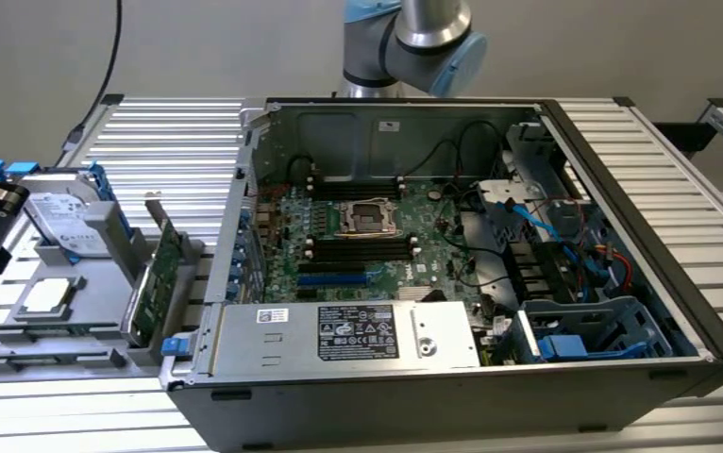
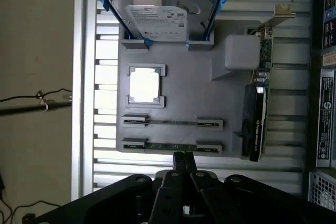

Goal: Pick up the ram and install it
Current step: 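Pick up the ram and move it above insertion slot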

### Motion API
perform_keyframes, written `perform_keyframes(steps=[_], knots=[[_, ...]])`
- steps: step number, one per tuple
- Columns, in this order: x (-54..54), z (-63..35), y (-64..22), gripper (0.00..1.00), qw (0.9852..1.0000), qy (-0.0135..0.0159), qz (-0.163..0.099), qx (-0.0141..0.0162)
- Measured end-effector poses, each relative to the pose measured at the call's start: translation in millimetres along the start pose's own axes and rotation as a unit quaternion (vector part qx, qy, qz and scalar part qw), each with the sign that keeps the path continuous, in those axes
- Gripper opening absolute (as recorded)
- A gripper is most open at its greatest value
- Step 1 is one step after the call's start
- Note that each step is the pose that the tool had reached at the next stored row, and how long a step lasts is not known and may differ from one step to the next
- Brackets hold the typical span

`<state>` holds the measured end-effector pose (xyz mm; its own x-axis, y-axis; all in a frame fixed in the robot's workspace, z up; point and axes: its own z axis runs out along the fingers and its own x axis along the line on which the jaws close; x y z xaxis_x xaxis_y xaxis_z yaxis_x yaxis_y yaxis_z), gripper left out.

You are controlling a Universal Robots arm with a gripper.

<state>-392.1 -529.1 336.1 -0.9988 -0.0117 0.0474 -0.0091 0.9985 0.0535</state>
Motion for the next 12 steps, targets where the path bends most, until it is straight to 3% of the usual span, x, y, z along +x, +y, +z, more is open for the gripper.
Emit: perform_keyframes(steps=[12], knots=[[0.4,0.9,-0.9,0.11,1.0,0.0002,-0.004,0.0002]])
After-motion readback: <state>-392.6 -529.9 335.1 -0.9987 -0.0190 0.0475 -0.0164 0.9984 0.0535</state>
